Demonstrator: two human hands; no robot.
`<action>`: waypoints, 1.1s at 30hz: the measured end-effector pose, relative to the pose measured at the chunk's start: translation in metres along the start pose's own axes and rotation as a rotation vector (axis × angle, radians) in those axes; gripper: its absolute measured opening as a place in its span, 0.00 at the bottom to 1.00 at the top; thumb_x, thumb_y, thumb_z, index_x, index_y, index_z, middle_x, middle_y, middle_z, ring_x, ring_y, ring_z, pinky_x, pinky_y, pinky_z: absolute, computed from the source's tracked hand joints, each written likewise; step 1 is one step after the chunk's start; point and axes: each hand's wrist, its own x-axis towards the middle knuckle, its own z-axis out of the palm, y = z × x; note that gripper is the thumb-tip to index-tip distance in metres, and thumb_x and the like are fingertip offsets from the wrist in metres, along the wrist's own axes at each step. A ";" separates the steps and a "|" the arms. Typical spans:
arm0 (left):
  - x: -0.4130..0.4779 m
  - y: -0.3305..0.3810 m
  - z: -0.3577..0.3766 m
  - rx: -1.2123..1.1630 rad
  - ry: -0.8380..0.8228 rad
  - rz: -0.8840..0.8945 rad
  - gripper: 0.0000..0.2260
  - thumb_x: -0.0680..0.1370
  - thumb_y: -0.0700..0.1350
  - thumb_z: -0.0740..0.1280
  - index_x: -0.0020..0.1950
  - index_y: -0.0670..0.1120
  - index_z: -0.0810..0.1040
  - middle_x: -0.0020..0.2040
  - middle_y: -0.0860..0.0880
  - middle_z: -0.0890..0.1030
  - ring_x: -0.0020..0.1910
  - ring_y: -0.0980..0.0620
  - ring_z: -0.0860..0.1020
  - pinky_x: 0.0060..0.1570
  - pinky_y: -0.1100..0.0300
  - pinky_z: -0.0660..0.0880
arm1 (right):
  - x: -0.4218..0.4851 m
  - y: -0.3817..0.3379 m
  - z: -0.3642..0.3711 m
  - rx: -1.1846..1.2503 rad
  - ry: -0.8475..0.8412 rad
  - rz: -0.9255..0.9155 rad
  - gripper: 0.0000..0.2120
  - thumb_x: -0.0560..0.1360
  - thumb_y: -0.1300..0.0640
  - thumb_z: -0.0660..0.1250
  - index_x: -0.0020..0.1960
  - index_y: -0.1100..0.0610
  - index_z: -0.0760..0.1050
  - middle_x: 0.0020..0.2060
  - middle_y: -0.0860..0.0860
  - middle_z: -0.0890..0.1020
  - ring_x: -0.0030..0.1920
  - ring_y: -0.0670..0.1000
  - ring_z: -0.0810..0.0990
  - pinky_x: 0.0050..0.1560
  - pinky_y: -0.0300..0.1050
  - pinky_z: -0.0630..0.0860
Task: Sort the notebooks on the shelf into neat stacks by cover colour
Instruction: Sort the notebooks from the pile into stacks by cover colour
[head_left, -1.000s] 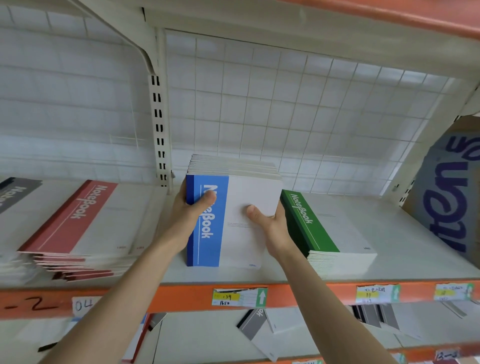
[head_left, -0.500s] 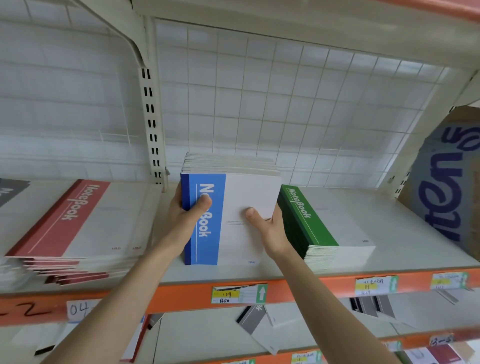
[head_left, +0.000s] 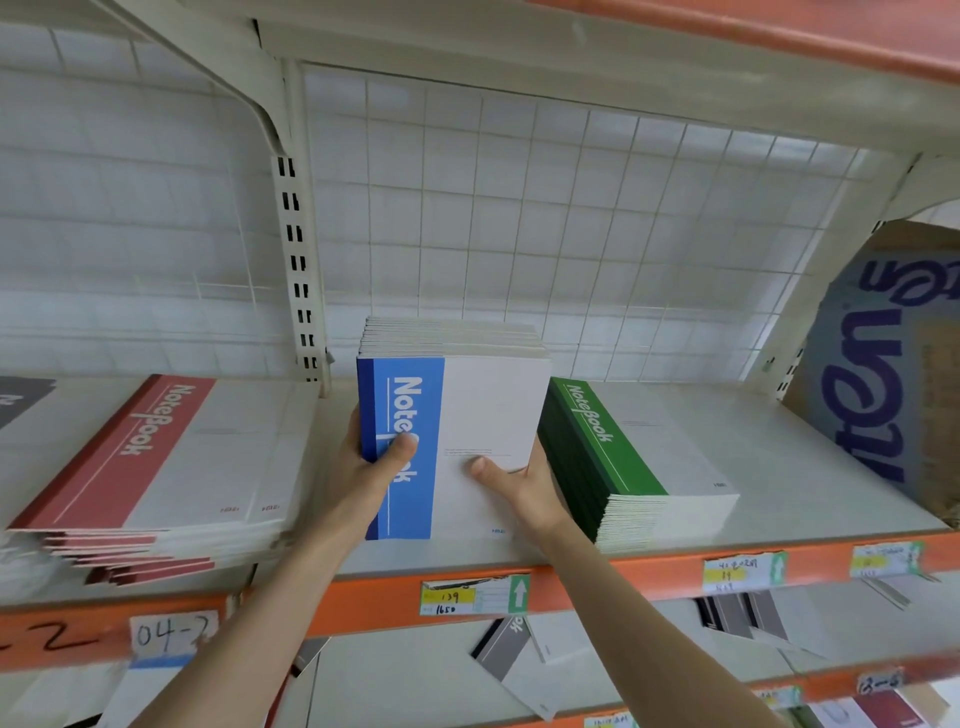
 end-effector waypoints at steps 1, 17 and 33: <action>0.000 0.000 0.000 0.004 -0.002 0.001 0.29 0.55 0.64 0.67 0.54 0.56 0.72 0.47 0.54 0.80 0.44 0.55 0.81 0.37 0.60 0.76 | 0.000 0.000 0.000 0.005 -0.002 -0.002 0.51 0.54 0.34 0.77 0.66 0.61 0.66 0.60 0.58 0.76 0.62 0.56 0.76 0.62 0.59 0.72; 0.003 0.023 0.004 0.206 0.125 0.025 0.05 0.71 0.54 0.71 0.43 0.58 0.76 0.37 0.58 0.82 0.38 0.56 0.82 0.44 0.50 0.79 | 0.010 -0.027 -0.004 -0.032 0.042 0.014 0.27 0.60 0.50 0.77 0.55 0.55 0.74 0.51 0.50 0.82 0.49 0.49 0.82 0.48 0.43 0.79; 0.020 0.032 0.008 0.169 -0.078 -0.600 0.12 0.79 0.55 0.62 0.46 0.46 0.75 0.44 0.45 0.80 0.43 0.45 0.78 0.54 0.52 0.74 | 0.029 -0.048 -0.017 0.113 -0.133 0.635 0.10 0.73 0.52 0.69 0.51 0.56 0.76 0.42 0.53 0.83 0.35 0.50 0.83 0.32 0.40 0.78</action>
